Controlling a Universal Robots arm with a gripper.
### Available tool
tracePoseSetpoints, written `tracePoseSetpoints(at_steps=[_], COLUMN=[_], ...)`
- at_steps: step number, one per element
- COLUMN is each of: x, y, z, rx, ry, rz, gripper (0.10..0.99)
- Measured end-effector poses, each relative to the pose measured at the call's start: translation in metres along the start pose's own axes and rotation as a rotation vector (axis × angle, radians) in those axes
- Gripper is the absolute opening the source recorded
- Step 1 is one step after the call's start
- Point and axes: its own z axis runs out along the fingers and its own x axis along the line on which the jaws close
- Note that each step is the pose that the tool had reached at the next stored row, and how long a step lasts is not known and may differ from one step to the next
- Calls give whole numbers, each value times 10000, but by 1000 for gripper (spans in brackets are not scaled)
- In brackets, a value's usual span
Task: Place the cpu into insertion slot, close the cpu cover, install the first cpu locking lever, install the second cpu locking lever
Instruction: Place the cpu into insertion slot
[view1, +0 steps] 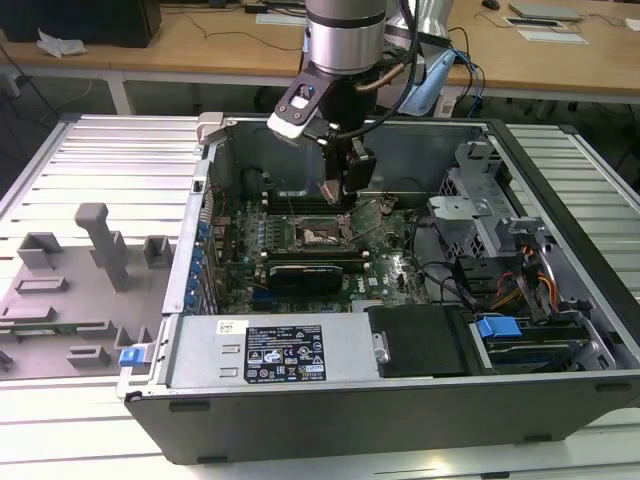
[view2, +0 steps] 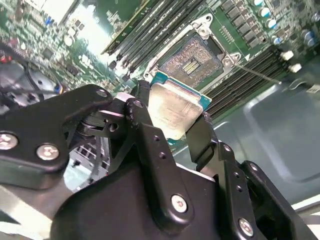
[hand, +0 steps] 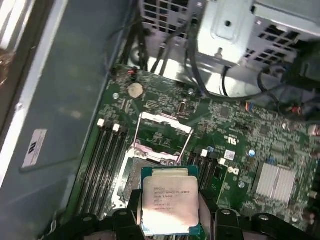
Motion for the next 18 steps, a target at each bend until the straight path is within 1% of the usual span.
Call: tracePoseSetpoints(at_steps=[1,3,5,7,8,10,13,15,17,18], x=[0,0,0,1,4,10,28,36,54,61], y=[-1,-6,-10,-13,-20,-33,-75,-90,-107,-112], z=[18,78,125,161,206,242,305,329,379,418], rx=[1,3,5,6,6,6,7,7,6,7], ry=[-24,-79,-108,-128,-146,-157,-170,-174,-178,-178], rz=[293,978,1333,1569,1815,1948,2106,2155,2203,2204], gripper=[541,541,541,541,541,541,541,541,541,541])
